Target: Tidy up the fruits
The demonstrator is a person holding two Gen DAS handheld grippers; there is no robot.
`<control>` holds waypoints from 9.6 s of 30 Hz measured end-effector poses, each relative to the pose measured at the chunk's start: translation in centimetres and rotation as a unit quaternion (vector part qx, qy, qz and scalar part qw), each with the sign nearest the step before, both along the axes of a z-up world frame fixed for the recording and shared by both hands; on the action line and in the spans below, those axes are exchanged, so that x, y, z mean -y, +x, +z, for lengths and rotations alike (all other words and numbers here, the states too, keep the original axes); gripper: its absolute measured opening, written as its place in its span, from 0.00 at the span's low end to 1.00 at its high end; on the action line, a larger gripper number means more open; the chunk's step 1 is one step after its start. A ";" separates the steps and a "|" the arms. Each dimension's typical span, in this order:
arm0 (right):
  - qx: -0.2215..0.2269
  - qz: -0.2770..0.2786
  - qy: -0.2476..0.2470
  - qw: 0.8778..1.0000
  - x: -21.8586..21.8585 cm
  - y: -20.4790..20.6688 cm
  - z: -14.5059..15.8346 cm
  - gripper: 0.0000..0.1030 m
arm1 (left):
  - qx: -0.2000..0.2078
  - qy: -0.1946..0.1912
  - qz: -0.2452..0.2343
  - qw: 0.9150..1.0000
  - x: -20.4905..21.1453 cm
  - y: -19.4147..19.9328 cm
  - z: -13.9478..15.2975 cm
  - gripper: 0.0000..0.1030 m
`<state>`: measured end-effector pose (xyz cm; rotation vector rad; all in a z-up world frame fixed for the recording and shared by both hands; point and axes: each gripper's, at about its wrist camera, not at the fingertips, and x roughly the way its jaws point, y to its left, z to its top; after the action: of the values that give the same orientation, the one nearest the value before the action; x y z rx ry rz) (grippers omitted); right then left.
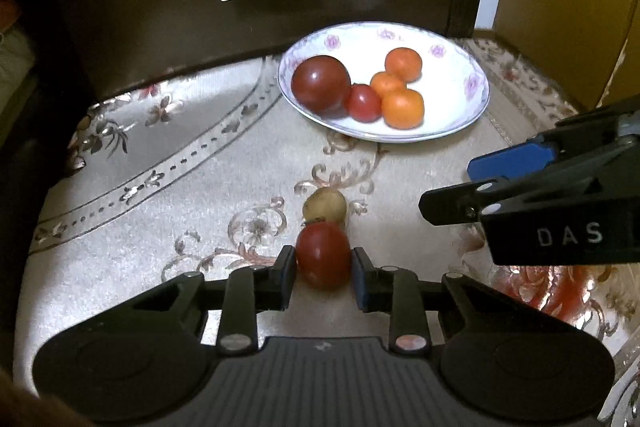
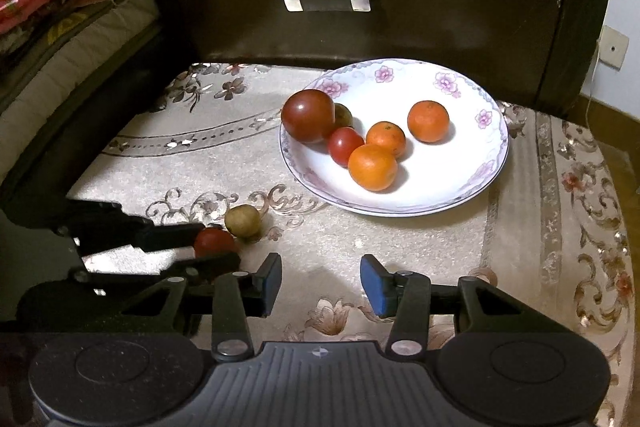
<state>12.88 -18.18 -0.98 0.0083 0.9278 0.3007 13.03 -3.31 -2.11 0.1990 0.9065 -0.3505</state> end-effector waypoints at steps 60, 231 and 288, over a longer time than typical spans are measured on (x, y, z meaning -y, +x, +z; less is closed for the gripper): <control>-0.013 0.047 -0.062 0.997 -0.9 -3.2 1.3 0.18 | 0.005 -0.010 -0.043 0.999 0.2 -2.4 2.2 0.33; 0.050 -0.070 -0.004 0.996 3.6 3.5 3.0 0.36 | 0.091 0.030 0.001 0.995 4.6 4.3 5.8 0.50; 0.027 -0.069 -0.006 0.997 1.2 -9.4 3.9 0.37 | 0.059 0.007 0.117 0.991 -0.4 -9.6 4.9 1.00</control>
<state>3.45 -19.41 2.88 0.0525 0.8715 0.1667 3.40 -2.96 2.81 0.1231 0.8059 -0.1125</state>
